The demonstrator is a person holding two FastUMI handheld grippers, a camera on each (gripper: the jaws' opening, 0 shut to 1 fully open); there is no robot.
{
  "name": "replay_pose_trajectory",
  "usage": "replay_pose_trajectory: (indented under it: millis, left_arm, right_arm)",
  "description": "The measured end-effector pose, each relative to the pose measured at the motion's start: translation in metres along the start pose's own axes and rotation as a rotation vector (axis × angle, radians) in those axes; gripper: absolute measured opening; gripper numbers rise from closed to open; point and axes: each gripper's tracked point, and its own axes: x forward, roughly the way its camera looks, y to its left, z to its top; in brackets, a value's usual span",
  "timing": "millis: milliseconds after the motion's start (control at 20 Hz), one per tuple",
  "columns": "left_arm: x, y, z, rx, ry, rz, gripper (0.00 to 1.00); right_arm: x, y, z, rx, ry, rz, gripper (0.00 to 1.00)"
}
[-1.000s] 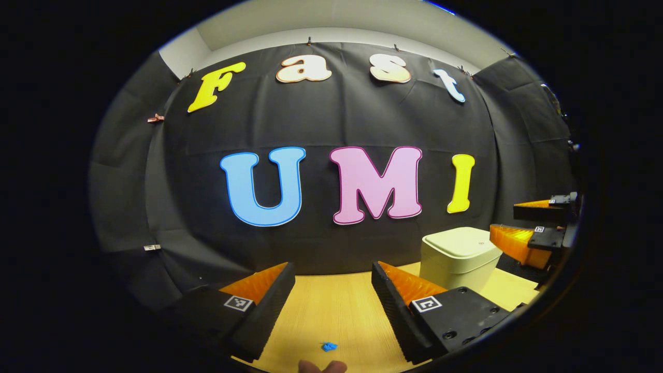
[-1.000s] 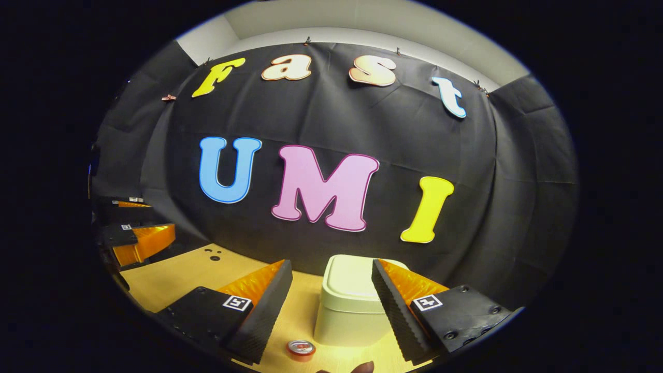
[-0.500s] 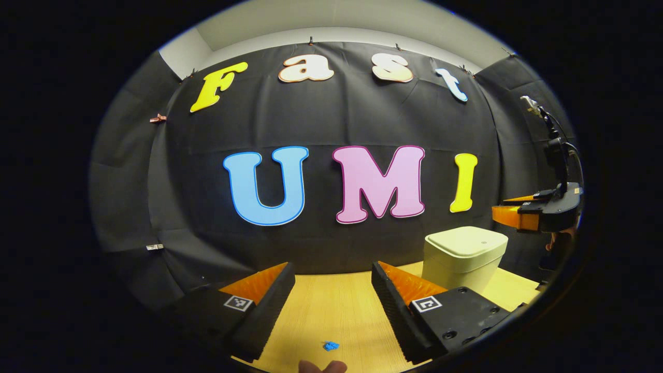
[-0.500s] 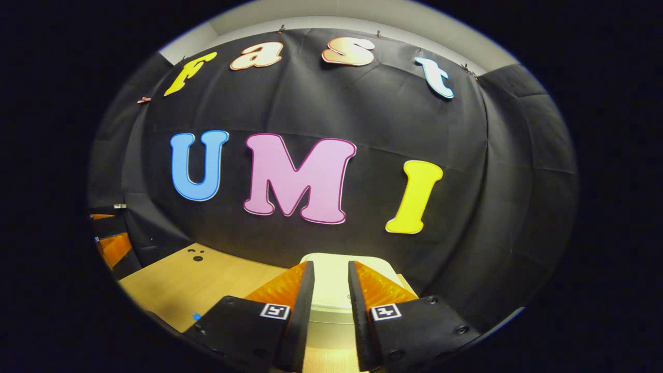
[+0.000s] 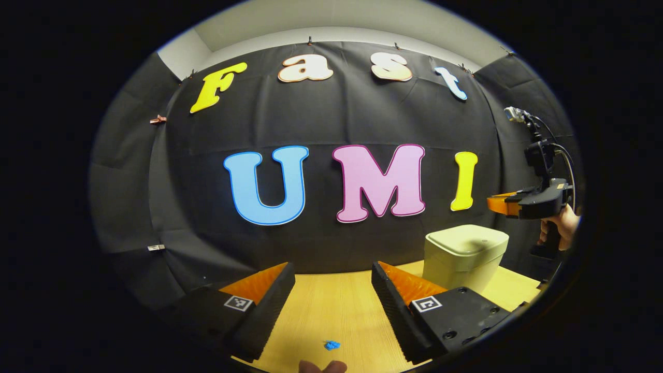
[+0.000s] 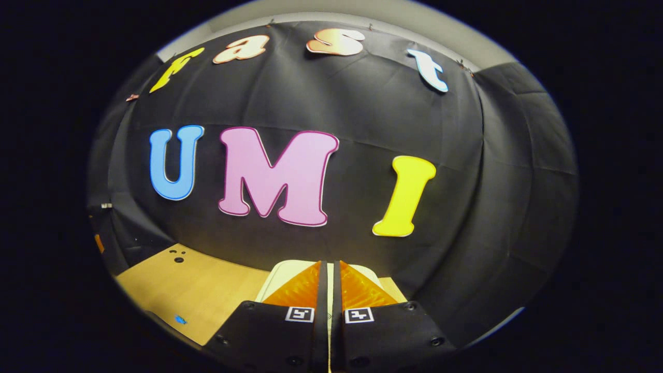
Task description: Press the lid of the desktop garbage bin to open it, pick up the crumpled paper on the desktop and throw it into the bin, then pick up the pop can on the desktop and drop it into the bin, and finally close the garbage bin lid.
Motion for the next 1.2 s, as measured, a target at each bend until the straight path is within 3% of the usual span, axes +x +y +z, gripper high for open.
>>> replay_pose_trajectory:
  millis: [750,1200]
  left_arm:
    - [0.000,-0.004,-0.002,-0.007,0.013,0.000,0.95]
    - [0.000,-0.002,-0.008,-0.017,0.027,0.017,0.96]
  right_arm:
    - [0.039,-0.001,-0.091,0.049,0.237,0.040,0.05]
    - [0.037,-0.005,-0.092,0.097,0.218,0.040,0.06]
